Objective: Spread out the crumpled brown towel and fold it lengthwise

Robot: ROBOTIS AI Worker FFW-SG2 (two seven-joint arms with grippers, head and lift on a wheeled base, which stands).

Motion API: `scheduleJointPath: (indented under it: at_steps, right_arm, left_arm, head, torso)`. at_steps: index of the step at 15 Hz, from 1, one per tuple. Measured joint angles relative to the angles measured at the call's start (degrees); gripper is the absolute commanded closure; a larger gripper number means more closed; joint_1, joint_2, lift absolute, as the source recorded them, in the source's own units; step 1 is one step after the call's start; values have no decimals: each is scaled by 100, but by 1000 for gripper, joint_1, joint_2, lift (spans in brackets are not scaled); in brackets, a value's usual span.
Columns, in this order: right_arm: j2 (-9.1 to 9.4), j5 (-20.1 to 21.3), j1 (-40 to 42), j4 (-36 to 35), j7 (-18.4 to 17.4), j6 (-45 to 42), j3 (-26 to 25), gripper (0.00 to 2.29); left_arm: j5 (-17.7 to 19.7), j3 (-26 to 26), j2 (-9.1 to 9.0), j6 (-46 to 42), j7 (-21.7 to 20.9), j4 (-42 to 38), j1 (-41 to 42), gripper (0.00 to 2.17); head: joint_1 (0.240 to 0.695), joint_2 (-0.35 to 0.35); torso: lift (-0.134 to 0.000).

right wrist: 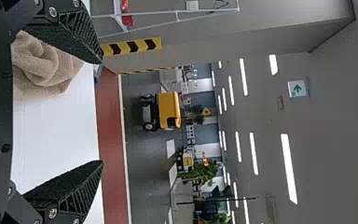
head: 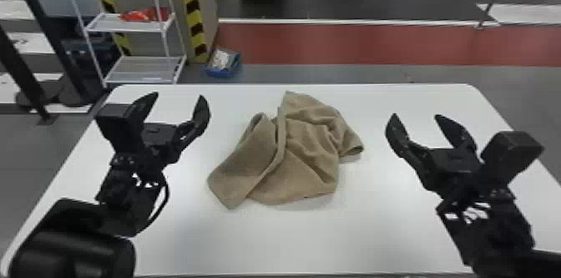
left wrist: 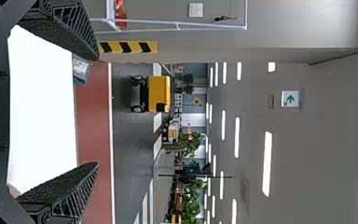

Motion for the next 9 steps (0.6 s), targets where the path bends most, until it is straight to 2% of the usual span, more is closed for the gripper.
scheduleJointPath:
  at_steps: [6, 9]
  right_arm:
    - [0, 21, -34, 90, 0, 37, 0, 157]
    - [0, 82, -103, 324, -9, 363, 0, 174]
  left_arm:
    - [15, -43, 4, 0, 0, -25, 48, 87]
    - [64, -190, 1, 22, 26, -3, 122, 87]
  head:
    - [653, -8]
    - [680, -18]
  torso:
    - [-120]
    - [-120]
